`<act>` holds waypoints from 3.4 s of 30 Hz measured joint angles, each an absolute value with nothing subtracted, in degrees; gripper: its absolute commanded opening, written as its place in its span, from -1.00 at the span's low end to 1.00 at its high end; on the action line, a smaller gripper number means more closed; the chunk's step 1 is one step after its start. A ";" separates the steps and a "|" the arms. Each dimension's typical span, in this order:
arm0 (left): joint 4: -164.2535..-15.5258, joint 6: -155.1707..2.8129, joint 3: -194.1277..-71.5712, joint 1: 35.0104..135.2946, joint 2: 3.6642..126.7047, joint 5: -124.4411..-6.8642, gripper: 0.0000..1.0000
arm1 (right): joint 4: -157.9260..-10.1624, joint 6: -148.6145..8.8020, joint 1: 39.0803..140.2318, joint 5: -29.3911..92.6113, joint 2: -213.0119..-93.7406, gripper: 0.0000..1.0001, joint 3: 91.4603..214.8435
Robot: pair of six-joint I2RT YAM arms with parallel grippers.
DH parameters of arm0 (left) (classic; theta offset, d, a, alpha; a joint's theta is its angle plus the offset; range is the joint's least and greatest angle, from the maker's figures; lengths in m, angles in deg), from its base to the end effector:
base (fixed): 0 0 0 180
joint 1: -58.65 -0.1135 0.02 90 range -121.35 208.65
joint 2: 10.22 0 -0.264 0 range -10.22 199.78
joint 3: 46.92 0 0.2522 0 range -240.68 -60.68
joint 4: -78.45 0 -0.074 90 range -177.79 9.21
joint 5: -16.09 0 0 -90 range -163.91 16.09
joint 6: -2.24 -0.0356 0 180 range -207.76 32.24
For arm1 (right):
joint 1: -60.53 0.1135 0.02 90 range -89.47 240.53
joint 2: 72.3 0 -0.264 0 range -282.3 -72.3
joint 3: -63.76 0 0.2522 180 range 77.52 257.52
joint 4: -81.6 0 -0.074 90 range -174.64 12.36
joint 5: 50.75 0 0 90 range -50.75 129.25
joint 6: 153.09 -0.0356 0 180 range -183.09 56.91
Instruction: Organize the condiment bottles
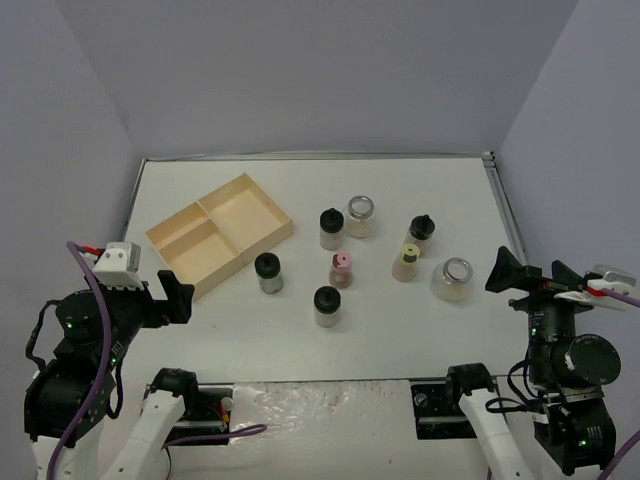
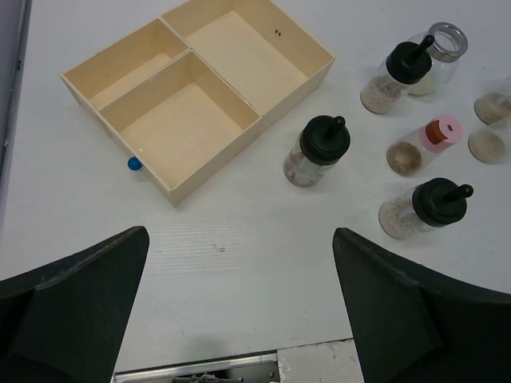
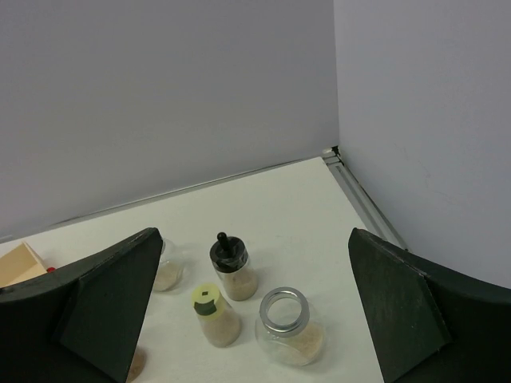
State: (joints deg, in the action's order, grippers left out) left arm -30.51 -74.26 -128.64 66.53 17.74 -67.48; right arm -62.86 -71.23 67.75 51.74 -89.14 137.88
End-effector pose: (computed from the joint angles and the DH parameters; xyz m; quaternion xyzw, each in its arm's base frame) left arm 0.0394 -0.0095 0.4082 -0.0062 0.8047 -0.1542 0.5733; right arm 0.0056 -0.0071 0.4424 0.0945 0.5570 0.0495 0.8236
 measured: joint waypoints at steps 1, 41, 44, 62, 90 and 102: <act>-30.55 -74.25 -128.28 66.65 17.76 -67.05 0.94 | -62.86 -71.25 67.75 51.74 -89.29 1.00 137.88; -56.79 -90.32 -153.89 102.57 90.41 -59.30 0.93 | -62.53 -77.12 67.75 39.53 -88.56 1.00 130.64; -56.12 -93.12 -156.32 103.59 95.18 -58.68 0.84 | -62.41 -77.28 67.75 39.06 -88.51 1.00 130.65; -50.65 -101.01 -158.72 106.71 104.63 -60.83 -0.02 | -60.31 -78.10 67.75 38.90 -87.17 1.00 130.66; -40.44 -82.45 -161.63 86.50 71.49 -77.94 -1.00 | -59.52 -78.27 67.75 37.03 -87.34 1.00 131.07; -38.56 -73.28 -156.50 56.31 79.60 -76.60 -1.00 | -59.41 -78.87 67.75 31.66 -89.55 1.00 131.04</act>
